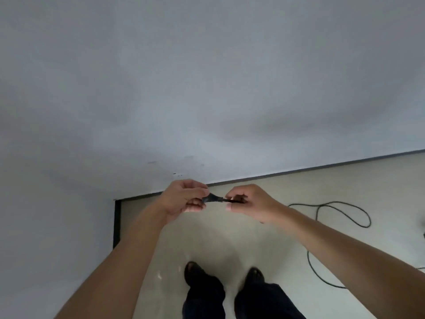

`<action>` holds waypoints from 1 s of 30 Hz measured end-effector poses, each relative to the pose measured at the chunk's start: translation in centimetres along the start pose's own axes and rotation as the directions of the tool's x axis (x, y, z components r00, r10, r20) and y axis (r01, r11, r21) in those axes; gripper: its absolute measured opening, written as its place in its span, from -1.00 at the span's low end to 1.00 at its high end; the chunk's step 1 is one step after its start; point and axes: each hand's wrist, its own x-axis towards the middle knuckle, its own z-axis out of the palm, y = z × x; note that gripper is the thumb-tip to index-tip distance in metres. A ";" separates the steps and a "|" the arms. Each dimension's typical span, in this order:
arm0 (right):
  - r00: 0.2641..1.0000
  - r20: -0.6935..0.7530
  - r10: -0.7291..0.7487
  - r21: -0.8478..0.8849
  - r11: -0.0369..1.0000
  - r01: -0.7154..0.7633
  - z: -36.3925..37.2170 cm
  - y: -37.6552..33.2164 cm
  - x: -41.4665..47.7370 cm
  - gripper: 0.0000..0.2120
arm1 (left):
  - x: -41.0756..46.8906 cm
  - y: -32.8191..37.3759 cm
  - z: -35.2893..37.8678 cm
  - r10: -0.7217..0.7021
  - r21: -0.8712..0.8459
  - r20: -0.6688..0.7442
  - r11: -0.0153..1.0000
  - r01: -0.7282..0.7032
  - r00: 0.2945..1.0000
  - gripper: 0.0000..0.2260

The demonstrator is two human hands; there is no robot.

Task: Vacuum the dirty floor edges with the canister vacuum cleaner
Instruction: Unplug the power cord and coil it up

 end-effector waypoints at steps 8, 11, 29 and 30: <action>0.928 -0.355 0.114 -0.077 0.986 -0.150 -10.3 11.1 -13.3 -0.59 | -3.4 8.0 7.6 0.123 0.378 -0.013 0.919 -0.109 0.992 -0.75; 0.873 -0.483 0.071 -0.034 0.994 -0.100 -13.7 11.9 -17.0 -0.59 | -3.8 8.7 13.9 0.053 0.602 0.129 0.789 -0.120 0.990 -0.74; 0.671 -0.717 0.186 0.013 0.967 -0.254 -23.1 17.3 -29.0 -0.64 | -8.9 19.4 25.0 0.369 -0.098 0.119 0.928 -0.359 0.922 -0.71; 0.645 -0.726 0.239 0.049 0.953 -0.298 -23.2 18.8 -30.1 -0.64 | -9.1 20.5 23.3 0.393 -0.149 0.072 0.913 -0.380 0.917 -0.71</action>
